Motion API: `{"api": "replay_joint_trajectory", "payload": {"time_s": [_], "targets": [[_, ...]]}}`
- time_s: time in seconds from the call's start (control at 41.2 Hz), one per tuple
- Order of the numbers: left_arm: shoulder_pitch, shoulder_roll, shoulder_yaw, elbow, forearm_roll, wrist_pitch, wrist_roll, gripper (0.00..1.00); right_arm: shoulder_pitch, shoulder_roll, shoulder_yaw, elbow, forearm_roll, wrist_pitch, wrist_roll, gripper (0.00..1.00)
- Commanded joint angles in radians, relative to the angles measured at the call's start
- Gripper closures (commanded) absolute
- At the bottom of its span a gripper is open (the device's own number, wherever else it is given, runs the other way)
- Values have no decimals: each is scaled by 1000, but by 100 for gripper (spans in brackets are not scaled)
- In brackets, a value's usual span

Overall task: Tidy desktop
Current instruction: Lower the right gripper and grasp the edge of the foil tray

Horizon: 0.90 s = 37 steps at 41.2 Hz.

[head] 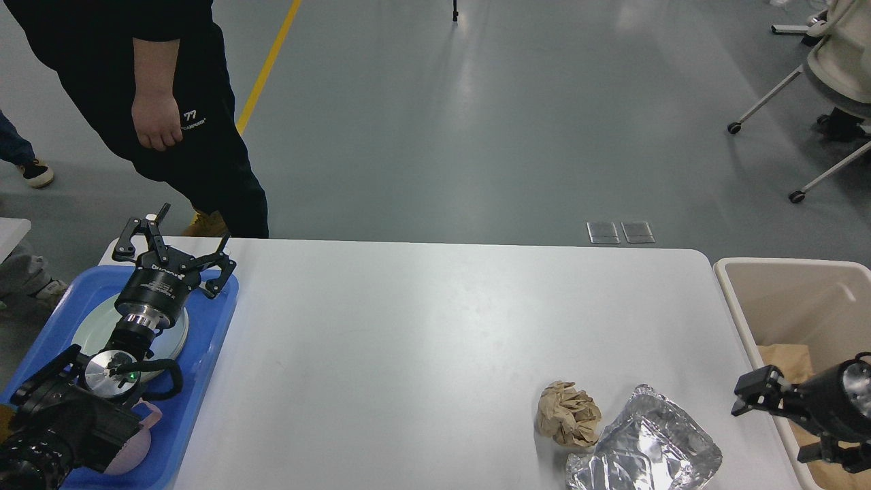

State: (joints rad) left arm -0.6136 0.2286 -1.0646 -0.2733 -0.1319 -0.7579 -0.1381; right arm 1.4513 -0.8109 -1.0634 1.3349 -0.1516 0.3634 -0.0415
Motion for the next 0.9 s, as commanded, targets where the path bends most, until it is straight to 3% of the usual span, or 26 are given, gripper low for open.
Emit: {"api": "replay_joint_trajectory", "payload": {"time_s": [0.0, 0.413, 0.51, 0.655, 0.704, 0.777, 0.874], "targets": [[0, 0, 0, 0, 0, 0, 0, 4, -75, 44, 59, 0, -3, -18, 0, 3], [0, 0, 0, 2, 0, 0, 0, 4, -209, 133, 151, -68, -11, -27, -1, 5], [0, 0, 0, 0, 0, 0, 0, 4, -285, 159, 183, -134, -11, -27, -1, 19], [0, 0, 0, 0, 0, 0, 0, 4, -330, 165, 188, -157, -43, -26, 0, 78], [0, 0, 0, 2, 0, 0, 0, 4, -332, 165, 189, -157, -63, -26, -1, 89], [0, 1, 0, 0, 0, 0, 0, 4, -329, 165, 191, -157, -69, -27, -1, 100], [0, 0, 0, 0, 0, 0, 0, 4, -321, 157, 209, -157, -69, -34, 2, 100]]}}
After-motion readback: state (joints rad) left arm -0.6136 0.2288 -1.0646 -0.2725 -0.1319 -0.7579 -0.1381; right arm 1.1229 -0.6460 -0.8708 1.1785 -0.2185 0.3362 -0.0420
